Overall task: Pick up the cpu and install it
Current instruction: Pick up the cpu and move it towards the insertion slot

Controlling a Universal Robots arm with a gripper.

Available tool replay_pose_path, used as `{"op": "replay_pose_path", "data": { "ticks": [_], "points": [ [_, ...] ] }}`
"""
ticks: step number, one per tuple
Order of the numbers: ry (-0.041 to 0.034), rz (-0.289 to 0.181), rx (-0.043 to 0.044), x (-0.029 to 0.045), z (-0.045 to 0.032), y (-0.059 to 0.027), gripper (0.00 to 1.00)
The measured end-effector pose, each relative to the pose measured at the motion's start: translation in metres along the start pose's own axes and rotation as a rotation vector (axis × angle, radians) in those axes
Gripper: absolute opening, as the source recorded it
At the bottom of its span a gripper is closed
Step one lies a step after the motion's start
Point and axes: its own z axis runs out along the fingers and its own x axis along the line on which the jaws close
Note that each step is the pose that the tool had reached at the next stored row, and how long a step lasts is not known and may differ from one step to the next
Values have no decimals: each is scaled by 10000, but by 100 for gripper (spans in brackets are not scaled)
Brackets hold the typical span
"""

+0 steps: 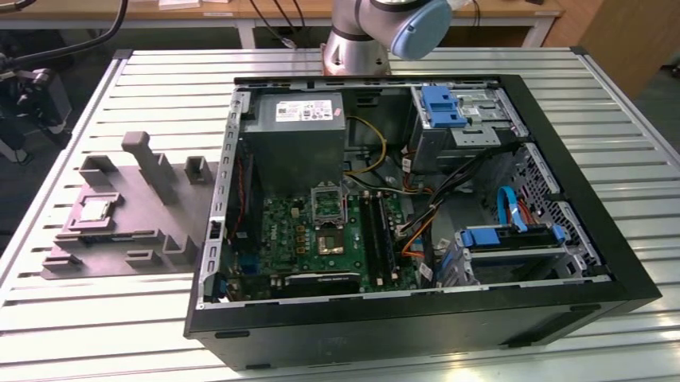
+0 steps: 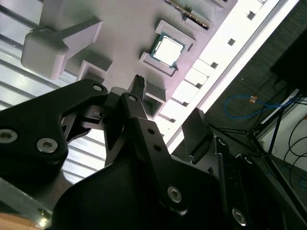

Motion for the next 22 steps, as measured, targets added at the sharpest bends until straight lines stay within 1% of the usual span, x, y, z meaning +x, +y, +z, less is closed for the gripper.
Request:
{"op": "replay_pose_path", "data": {
  "ticks": [13, 22],
  "points": [
    [2, 0, 1, 0, 59, -3, 59],
    [1, 0, 1, 0, 82, -4, 59]
  ]
}}
